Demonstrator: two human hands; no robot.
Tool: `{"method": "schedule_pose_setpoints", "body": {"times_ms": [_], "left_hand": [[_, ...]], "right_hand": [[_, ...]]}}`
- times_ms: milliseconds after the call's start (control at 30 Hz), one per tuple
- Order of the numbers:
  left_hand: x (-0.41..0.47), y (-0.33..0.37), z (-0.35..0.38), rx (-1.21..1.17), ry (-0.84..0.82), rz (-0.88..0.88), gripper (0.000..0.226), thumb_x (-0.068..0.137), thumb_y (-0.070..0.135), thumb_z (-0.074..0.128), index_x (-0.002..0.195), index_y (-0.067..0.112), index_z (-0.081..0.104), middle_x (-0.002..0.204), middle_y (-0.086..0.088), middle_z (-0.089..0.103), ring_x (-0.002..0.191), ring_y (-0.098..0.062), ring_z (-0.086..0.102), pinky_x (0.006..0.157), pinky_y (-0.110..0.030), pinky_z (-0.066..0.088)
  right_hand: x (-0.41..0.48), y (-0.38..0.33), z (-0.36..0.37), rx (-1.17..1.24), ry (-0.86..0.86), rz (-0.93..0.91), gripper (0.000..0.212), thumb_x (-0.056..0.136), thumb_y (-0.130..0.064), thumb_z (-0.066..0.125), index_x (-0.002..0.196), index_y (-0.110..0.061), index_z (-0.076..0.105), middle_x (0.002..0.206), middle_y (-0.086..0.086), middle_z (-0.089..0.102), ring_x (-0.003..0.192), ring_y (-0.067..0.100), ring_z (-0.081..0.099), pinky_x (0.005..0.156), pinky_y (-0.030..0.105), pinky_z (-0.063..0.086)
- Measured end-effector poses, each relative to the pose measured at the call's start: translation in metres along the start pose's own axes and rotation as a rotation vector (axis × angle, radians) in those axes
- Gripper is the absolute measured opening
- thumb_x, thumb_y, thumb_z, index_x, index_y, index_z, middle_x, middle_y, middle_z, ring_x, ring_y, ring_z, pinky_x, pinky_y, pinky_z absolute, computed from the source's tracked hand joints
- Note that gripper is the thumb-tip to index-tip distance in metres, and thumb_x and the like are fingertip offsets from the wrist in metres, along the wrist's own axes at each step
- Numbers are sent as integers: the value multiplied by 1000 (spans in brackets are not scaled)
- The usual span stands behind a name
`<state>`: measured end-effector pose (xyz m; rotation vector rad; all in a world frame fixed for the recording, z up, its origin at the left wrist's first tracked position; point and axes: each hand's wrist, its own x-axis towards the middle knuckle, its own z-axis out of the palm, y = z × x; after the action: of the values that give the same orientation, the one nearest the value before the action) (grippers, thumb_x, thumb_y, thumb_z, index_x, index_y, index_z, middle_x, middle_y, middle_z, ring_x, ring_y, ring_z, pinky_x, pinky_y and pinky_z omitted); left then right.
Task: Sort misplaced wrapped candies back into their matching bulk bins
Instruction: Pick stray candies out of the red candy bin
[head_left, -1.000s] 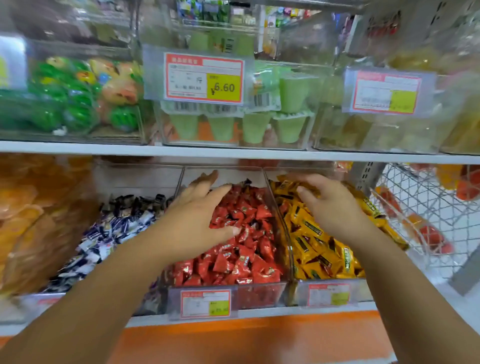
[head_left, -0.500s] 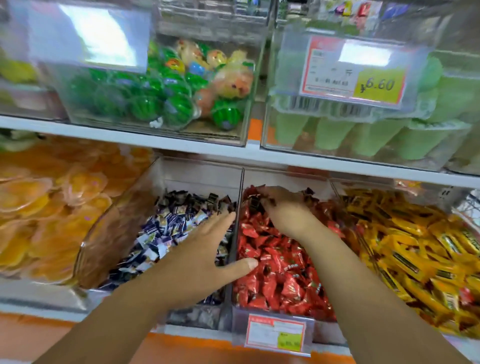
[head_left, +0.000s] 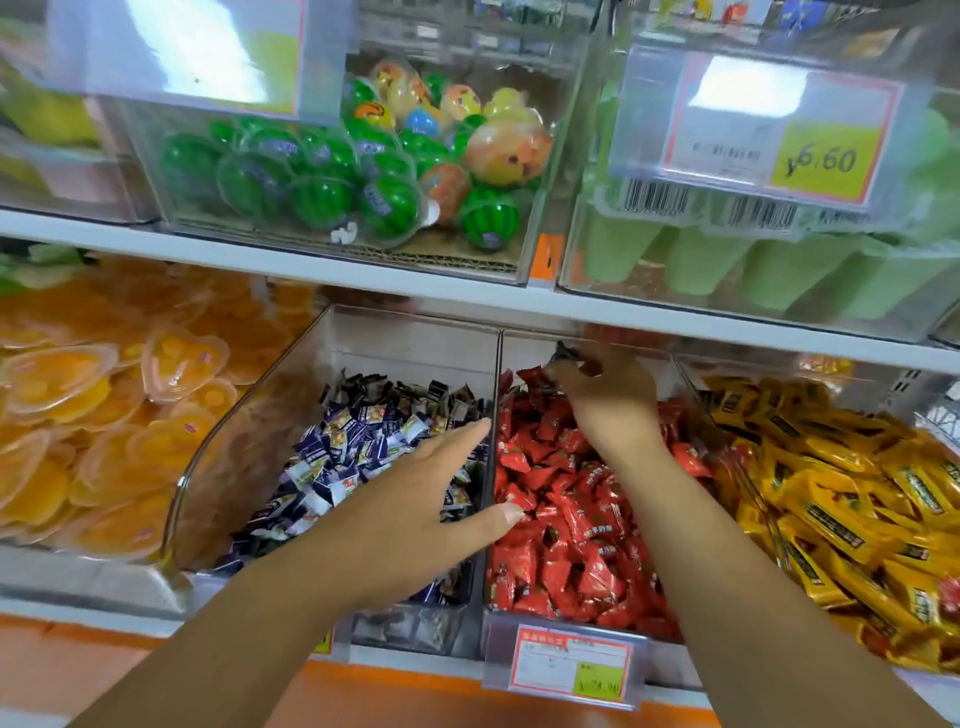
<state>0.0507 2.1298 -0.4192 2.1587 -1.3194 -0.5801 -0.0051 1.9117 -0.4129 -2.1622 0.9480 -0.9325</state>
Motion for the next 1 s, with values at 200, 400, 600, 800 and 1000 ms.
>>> {"method": "schedule_pose_setpoints", "body": {"times_ms": [200, 400, 600, 800, 1000], "left_hand": [[-5, -1, 4, -76, -23, 26, 81, 75, 76, 38, 140, 63, -7, 153, 35, -3, 142, 10, 2, 120, -31, 13], [-10, -5, 6, -100, -31, 55, 76, 83, 70, 44, 139, 66, -7, 152, 37, -2, 142, 9, 5, 120, -32, 13], [-28, 4, -2, -118, -77, 20, 76, 77, 74, 43, 134, 71, -8, 151, 39, -1, 142, 8, 8, 119, -35, 17], [13, -22, 6, -284, -139, 150, 102, 42, 98, 54, 128, 43, 54, 152, 0, 39, 127, -12, 49, 111, -44, 35], [-16, -6, 4, -139, -61, -15, 78, 77, 75, 48, 138, 68, 1, 149, 39, 9, 136, 11, 16, 116, -31, 21]], "right_hand": [[1, -28, -1, 367, -287, -24, 17, 90, -21, 63, 85, -36, 68, 96, -9, 73, 94, 9, 67, 94, 30, 51], [22, 7, 7, -247, -459, -91, 25, 99, -19, 50, 117, -23, 67, 128, -4, 60, 117, 15, 55, 95, 19, 37], [32, 19, 43, -731, -505, -211, 31, 96, -35, 48, 123, -30, 60, 124, 5, 44, 121, 28, 41, 92, 39, 37], [29, 15, 24, -413, -450, -87, 37, 86, -58, 59, 97, -27, 74, 105, -1, 65, 99, 19, 60, 86, 31, 49], [6, -20, -16, 7, -272, -96, 29, 88, -55, 57, 88, -29, 71, 79, -16, 65, 77, 1, 59, 59, 8, 38]]}}
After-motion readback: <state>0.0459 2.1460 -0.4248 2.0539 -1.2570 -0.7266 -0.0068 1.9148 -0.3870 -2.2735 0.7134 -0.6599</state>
